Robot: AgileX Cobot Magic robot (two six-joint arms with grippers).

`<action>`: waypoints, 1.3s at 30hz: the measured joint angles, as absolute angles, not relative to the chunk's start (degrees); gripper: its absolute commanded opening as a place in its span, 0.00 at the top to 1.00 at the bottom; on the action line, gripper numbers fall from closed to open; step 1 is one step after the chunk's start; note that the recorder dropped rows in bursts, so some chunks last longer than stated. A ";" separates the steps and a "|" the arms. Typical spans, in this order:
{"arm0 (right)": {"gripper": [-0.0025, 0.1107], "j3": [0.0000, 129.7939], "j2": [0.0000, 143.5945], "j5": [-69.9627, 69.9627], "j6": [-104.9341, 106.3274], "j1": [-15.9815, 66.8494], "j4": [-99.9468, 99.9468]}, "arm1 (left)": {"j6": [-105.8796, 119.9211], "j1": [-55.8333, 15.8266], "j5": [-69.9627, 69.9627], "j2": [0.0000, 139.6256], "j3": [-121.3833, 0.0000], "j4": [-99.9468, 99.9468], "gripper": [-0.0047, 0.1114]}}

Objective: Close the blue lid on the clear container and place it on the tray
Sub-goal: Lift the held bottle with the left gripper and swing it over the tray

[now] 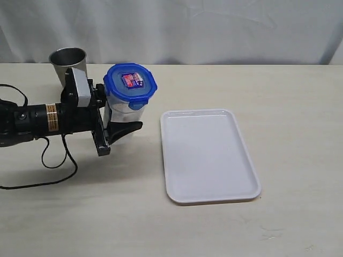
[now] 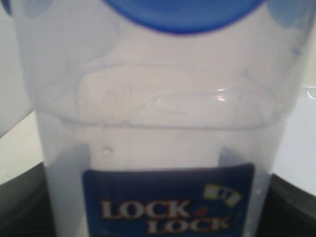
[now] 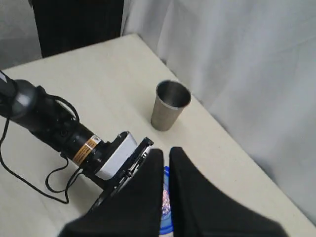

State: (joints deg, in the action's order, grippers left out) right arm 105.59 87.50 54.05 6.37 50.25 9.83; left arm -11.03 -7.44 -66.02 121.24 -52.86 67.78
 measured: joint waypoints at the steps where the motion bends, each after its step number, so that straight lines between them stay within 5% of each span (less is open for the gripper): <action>1: 0.94 102.51 84.34 51.43 6.37 50.25 9.83 | -11.91 -7.75 -63.95 120.34 -52.86 68.27 0.96; 6: 0.94 80.37 65.40 34.40 4.71 50.25 9.94 | -15.41 -14.41 -41.44 111.28 -54.03 68.68 0.96; 17: 0.94 59.19 45.04 25.53 -7.63 50.25 22.46 | -14.19 -29.27 -6.05 109.82 -62.94 73.66 0.96; 31: 0.94 43.25 32.28 16.91 -9.85 50.25 24.47 | -0.57 -40.64 24.68 109.82 -69.12 86.71 0.96; 39: 0.94 40.49 31.42 15.66 -9.95 50.25 24.29 | 3.47 -45.31 28.37 110.84 -69.38 94.19 0.96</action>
